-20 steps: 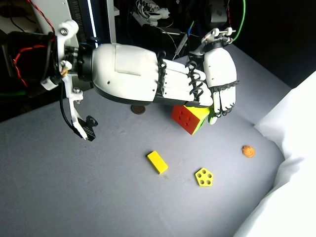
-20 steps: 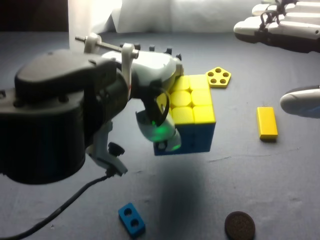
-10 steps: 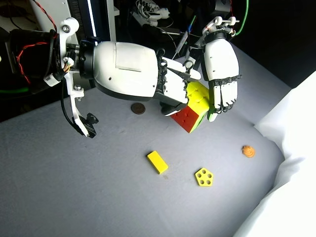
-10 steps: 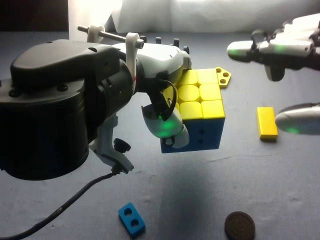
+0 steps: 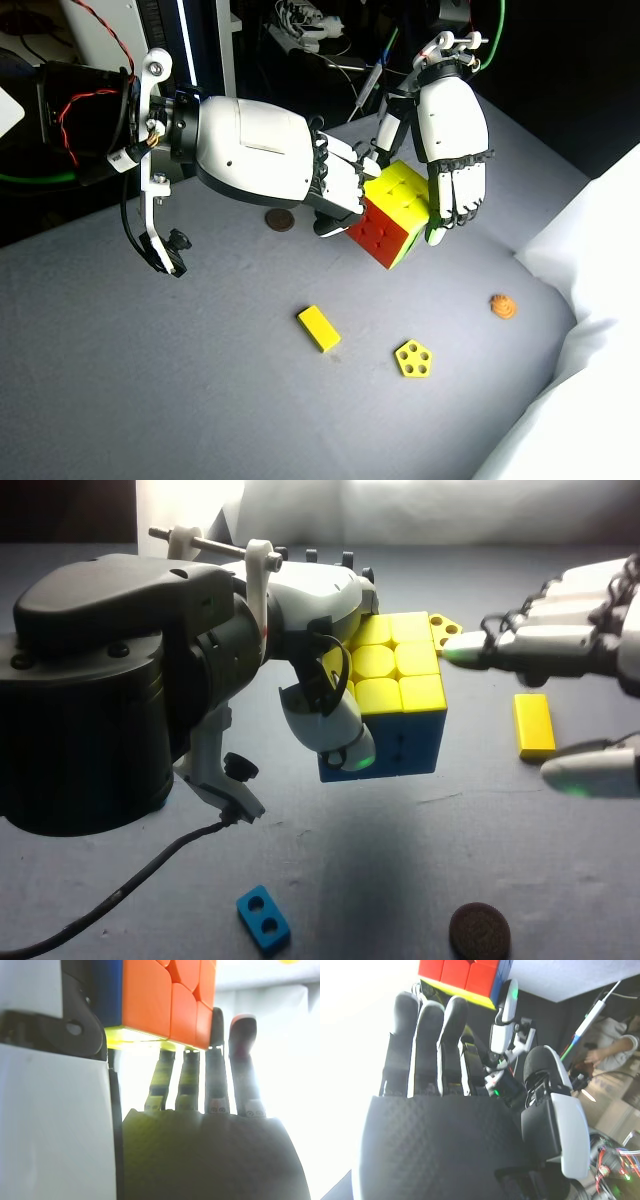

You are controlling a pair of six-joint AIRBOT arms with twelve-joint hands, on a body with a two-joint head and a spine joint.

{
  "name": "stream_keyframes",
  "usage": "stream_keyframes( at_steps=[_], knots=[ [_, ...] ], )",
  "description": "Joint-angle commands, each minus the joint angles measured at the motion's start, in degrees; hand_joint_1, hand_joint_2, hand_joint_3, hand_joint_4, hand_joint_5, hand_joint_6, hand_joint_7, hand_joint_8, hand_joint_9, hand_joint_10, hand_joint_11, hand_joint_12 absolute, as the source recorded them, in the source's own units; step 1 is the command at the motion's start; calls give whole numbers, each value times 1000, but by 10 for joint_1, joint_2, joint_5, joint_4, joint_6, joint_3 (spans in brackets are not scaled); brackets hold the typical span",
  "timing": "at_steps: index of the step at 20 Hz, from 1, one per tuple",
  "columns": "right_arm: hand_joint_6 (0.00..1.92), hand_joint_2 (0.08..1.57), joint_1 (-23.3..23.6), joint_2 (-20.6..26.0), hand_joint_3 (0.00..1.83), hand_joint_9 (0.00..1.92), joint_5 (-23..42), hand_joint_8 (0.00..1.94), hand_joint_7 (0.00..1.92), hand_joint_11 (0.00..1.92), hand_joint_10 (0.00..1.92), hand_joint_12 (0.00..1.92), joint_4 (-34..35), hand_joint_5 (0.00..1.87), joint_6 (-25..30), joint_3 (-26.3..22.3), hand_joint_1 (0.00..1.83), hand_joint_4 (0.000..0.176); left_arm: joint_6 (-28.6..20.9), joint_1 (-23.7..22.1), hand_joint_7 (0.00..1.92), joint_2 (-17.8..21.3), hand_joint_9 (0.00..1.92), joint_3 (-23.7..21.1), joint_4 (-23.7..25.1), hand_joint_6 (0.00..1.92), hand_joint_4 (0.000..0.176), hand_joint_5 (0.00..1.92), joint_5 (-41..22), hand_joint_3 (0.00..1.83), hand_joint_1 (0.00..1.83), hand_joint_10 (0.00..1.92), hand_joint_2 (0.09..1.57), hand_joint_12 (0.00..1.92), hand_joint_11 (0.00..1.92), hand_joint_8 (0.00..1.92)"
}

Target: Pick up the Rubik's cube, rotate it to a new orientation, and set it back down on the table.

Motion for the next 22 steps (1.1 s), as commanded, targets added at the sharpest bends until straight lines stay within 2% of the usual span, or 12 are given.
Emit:
stream_keyframes(
  at_steps=[1,3,5,6,7,8,9,10,14,15,16,22],
  knots=[
    [0,1283,4,-2,2,217,50,1444,183,285,1921,1921,18,115,0,-3,49,0,-2,-13,384,5,221,-1,44,1499,0,633,9,14,1082,1921,1352,1921,211,1900],
    [1,1282,8,-13,0,273,29,1372,276,223,1903,1921,19,117,-2,-3,61,0,-2,-13,501,5,286,0,44,1493,0,592,9,7,1086,1921,1362,1921,272,1861],
    [1,1282,13,-27,0,275,3,1339,286,224,1897,1921,21,117,-3,-3,62,0,-2,-13,526,5,308,1,45,1535,0,570,9,4,1073,1915,1364,1921,271,1821],
    [0,1277,14,-31,0,271,-6,1330,278,238,1897,1921,23,114,-4,-3,81,0,-2,-13,492,5,276,1,45,1537,0,595,9,3,1070,1920,1366,1921,248,1829],
    [3,1272,14,-34,0,286,-6,1326,273,277,1893,1921,23,120,-7,-3,90,0,-2,-12,288,5,266,0,46,1516,0,636,9,0,1065,1921,1311,1921,251,1858],
    [6,1269,14,-34,0,296,-6,1331,268,284,1895,1921,23,128,-7,-3,108,0,-2,-12,236,5,266,-1,46,1532,0,630,9,0,1057,1921,1306,1921,256,1876],
    [8,1270,14,-34,0,310,-6,1335,266,317,1881,1921,23,133,-7,-4,108,0,-2,-11,421,5,280,-1,46,1563,0,590,9,4,1058,1921,1363,1921,261,1856],
    [8,1274,13,-34,0,298,-6,1331,264,281,1865,1921,23,135,-8,-4,95,0,-2,-11,474,5,291,-1,46,1586,0,560,9,6,1053,1921,1378,1921,267,1851],
    [17,1267,3,-34,0,296,-6,1320,310,235,1872,1921,23,161,-17,-7,112,0,-2,-10,504,5,292,-2,46,1534,0,605,9,0,1074,1857,1362,1921,250,1796],
    [10,1274,2,-34,0,290,-6,1337,300,265,1876,1921,23,148,-19,-7,89,0,-2,-10,329,5,290,-2,46,1514,0,635,9,0,1067,1840,1311,1921,238,1790],
    [5,1275,1,-34,0,305,-6,1345,299,289,1870,1921,22,136,-21,-8,69,0,-2,-11,480,5,301,-1,46,1562,0,580,9,5,1064,1886,1354,1921,243,1802],
    [9,1274,-12,-34,0,301,-5,1332,292,261,1875,1921,16,150,-26,-11,89,0,-2,-12,472,5,263,-1,46,1612,0,568,5,2,1050,1921,1384,1921,228,1829]
  ],
)
